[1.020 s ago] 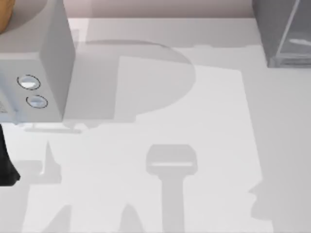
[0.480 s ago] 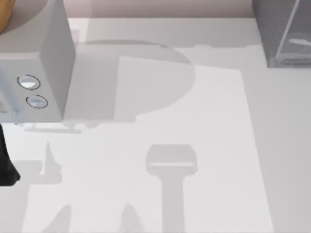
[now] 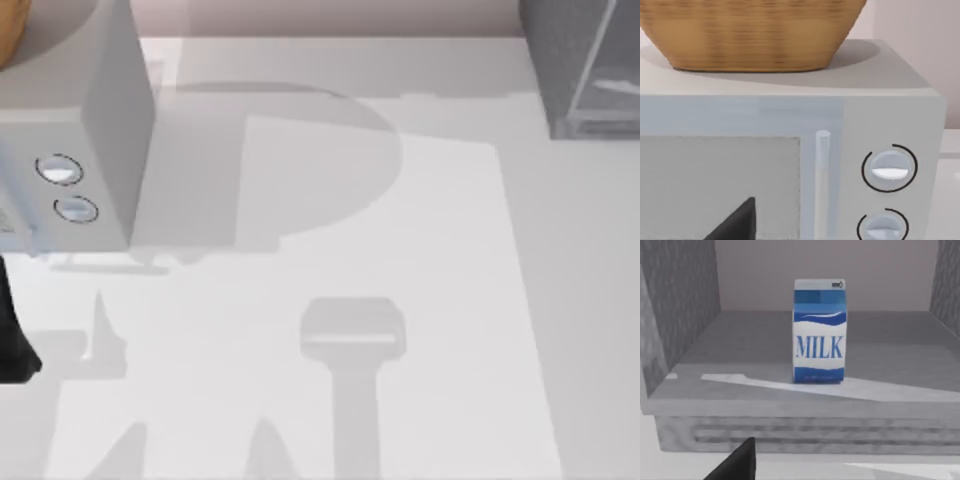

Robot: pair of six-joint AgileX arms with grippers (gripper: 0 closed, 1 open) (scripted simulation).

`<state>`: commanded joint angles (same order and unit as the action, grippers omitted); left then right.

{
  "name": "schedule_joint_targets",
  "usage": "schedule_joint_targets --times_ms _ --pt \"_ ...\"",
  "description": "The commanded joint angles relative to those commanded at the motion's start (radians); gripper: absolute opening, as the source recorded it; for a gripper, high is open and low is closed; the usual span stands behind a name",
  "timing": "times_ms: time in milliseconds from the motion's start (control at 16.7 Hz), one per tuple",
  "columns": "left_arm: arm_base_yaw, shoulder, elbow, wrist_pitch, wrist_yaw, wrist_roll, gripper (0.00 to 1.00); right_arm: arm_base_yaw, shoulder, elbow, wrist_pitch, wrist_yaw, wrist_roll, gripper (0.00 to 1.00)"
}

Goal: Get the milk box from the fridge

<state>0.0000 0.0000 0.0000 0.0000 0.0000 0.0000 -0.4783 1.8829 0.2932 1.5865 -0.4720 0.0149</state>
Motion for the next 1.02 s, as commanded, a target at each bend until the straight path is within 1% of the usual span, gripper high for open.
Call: schedule_joint_targets --times_ms 120,420,540,720,1020 --pt "0.0 0.0 0.0 0.0 0.0 0.0 1.0 0.042 0.079 0.118 -0.035 0.044 -0.001 1.0" --pt "0.0 0.0 0.0 0.0 0.0 0.0 1.0 0.164 0.298 0.488 -0.161 0.184 -0.002 1.0" --pt "0.0 0.0 0.0 0.0 0.0 0.0 1.0 0.209 0.367 0.599 -0.209 0.234 -0.003 1.0" --pt "0.0 0.0 0.0 0.0 0.0 0.0 1.0 0.251 0.423 0.686 -0.255 0.281 -0.005 1.0" --pt "0.0 0.0 0.0 0.0 0.0 0.0 1.0 0.251 0.423 0.691 -0.258 0.284 -0.004 1.0"
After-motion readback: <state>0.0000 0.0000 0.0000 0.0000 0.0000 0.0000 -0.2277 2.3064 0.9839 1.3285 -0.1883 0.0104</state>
